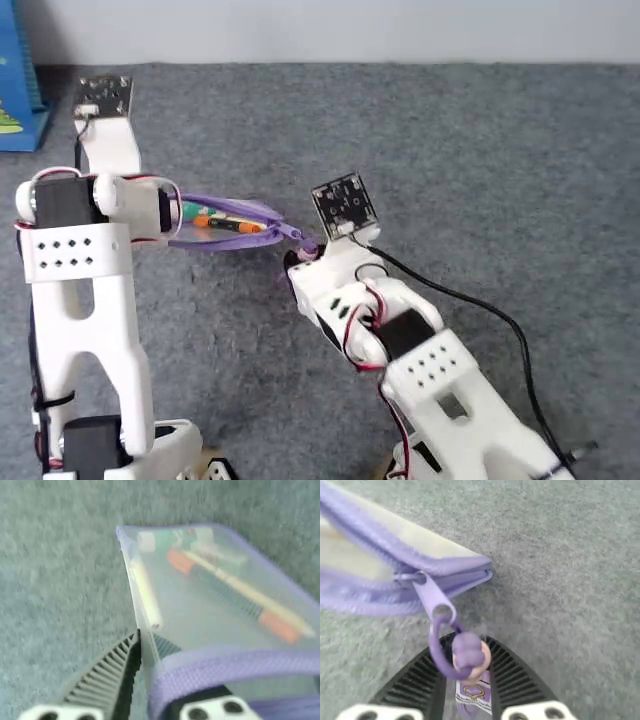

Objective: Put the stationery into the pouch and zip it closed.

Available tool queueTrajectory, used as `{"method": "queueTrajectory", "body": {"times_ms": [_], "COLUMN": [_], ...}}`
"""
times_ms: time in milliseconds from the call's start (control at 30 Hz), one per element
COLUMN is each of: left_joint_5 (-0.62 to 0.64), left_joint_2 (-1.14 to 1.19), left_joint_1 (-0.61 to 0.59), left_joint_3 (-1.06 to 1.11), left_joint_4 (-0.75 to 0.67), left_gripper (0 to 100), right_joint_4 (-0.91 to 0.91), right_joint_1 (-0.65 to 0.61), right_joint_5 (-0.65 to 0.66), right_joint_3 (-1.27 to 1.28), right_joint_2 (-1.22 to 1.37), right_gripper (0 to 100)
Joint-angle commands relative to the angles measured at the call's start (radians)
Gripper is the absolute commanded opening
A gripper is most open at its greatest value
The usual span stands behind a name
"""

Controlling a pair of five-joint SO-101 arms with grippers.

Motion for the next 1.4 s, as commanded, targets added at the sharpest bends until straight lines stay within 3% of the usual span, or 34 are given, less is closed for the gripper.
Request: {"method": "queueTrajectory", "body": {"times_ms": [0,233,433,633,1100,1200,1367], "left_joint_5": [0.000,0.002,0.002,0.002,-0.040,-0.091,-0.298], "left_joint_2": [0.005,0.009,0.114,0.144,0.141,0.084,-0.086], "left_joint_1": [0.020,0.244,0.442,0.555,0.462,0.407,0.377], "left_joint_3": [-0.128,-0.174,-0.173,-0.179,-0.621,-0.544,-0.274], "left_joint_4": [-0.092,-0.203,-0.282,-0.322,0.091,0.087,0.083], "left_gripper": [5,20,23,26,26,26,26], "right_joint_4": [0.054,0.148,0.139,0.137,0.110,0.104,0.113], "right_joint_1": [-0.028,-0.091,-0.087,-0.084,0.004,0.024,0.074], "right_joint_5": [0.011,0.012,0.087,0.118,0.137,0.135,0.132], "right_joint_3": [0.018,0.118,0.253,0.330,0.341,0.336,0.305], "right_joint_2": [-0.143,-0.403,-0.618,-0.780,-0.839,-0.845,-0.845], "right_gripper": [0.7,0.7,0.7,0.7,0.7,0.7,0.7]}}
